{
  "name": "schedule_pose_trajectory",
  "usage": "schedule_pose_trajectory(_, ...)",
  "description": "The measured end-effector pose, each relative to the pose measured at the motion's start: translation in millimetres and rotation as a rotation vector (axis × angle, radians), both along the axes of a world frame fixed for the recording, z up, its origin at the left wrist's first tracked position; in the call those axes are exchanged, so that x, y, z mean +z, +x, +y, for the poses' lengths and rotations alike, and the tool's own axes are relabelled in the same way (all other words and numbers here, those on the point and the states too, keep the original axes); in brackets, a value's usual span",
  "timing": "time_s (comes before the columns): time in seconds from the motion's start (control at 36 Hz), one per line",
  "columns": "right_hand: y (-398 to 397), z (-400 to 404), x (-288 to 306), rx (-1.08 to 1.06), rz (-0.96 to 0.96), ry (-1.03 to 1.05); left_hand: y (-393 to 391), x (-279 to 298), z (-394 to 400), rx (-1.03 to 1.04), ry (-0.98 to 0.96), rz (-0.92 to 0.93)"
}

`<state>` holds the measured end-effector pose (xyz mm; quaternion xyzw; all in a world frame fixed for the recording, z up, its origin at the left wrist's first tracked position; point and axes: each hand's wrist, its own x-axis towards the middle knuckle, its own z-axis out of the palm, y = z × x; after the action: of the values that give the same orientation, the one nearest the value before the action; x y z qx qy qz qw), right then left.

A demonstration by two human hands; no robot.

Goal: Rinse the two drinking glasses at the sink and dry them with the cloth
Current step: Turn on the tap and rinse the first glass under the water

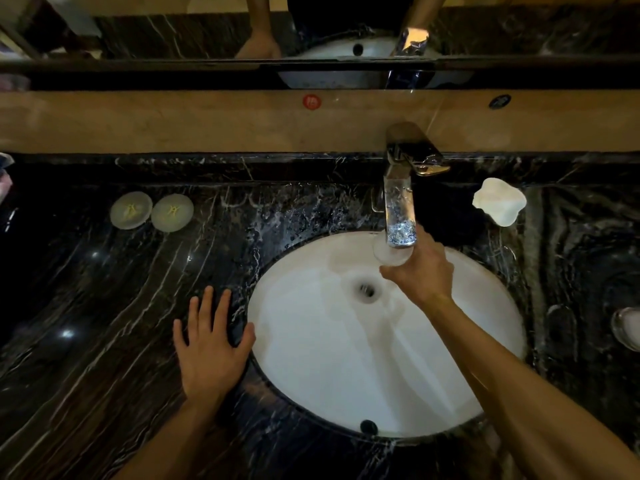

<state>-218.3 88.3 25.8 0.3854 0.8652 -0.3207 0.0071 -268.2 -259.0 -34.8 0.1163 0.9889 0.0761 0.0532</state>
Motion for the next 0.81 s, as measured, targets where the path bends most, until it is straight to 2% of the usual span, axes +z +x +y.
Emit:
schedule_pose_trajectory(0.19,5,4,2,-0.034,-0.204,-0.187,0,0,1,-0.005,0.011,0.012)
schedule_pose_trajectory(0.33,8,6,0,-0.168,-0.058,-0.580,0,1,1,-0.003,0.013,0.006)
schedule_pose_trajectory(0.42,8,2,4,-0.162,-0.044,-0.809,0,1,0,-0.006,0.015,0.008)
schedule_pose_trajectory(0.5,4,-7,2,-0.225,-0.007,-0.914,-1,1,1,-0.006,0.019,0.008)
schedule_pose_trajectory(0.56,0,-14,-1,-0.251,0.072,-0.920,0,0,0,-0.005,0.025,0.009)
schedule_pose_trajectory(0.67,-5,-27,-5,-0.253,0.215,-0.799,-1,1,0,-0.003,0.012,0.002)
schedule_pose_trajectory(0.81,-11,-30,-14,-0.236,0.238,-0.559,-1,2,1,0.003,0.017,-0.007)
